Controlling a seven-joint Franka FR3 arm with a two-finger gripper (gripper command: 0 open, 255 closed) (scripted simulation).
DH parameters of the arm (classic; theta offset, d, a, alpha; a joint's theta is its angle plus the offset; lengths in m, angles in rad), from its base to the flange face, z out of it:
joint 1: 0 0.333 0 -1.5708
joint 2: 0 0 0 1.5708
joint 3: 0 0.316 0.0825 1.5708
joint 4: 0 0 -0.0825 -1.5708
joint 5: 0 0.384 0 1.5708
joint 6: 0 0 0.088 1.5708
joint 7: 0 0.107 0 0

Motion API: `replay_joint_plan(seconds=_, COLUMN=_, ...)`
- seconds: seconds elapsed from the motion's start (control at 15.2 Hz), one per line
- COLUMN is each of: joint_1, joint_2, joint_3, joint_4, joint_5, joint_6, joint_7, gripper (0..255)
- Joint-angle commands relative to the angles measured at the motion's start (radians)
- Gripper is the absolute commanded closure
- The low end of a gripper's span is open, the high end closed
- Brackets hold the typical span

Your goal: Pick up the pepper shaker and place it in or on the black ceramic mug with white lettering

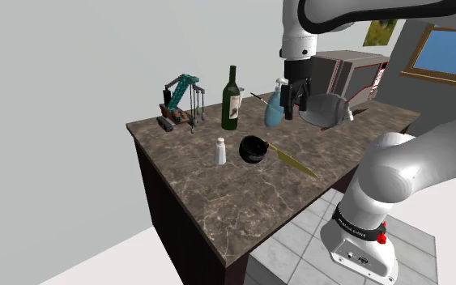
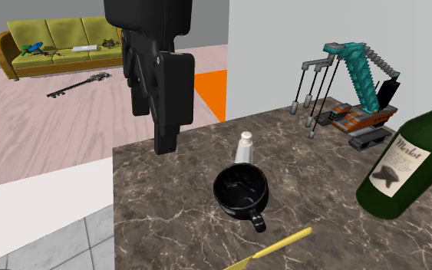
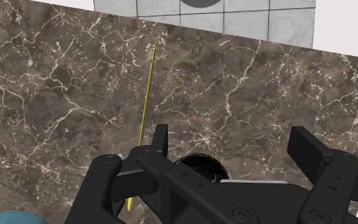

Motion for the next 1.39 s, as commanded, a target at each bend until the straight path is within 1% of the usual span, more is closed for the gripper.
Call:
replay_joint_plan(seconds=0.0, joint_1=0.0, joint_2=0.0, joint_3=0.0, joint_4=0.0, joint_5=0.0, joint_6=0.0, joint_7=0.0, gripper=0)
replay_joint_plan(seconds=0.4, joint_1=0.008, joint_2=0.152, joint_3=0.064, joint_4=-0.018, joint_5=0.02, joint_6=0.228, joint_7=0.086, gripper=0)
replay_joint_plan(seconds=0.73, joint_1=0.007, joint_2=0.308, joint_3=0.115, joint_4=0.009, joint_5=0.013, joint_6=0.403, joint_7=0.161, gripper=0)
replay_joint_plan(seconds=1.06, joint_1=-0.002, joint_2=0.482, joint_3=0.161, joint_4=0.074, joint_5=-0.023, joint_6=0.554, joint_7=0.246, gripper=0)
replay_joint_plan(seconds=1.32, joint_1=-0.01, joint_2=0.627, joint_3=0.19, joint_4=0.152, joint_5=-0.077, joint_6=0.651, joint_7=0.325, gripper=0)
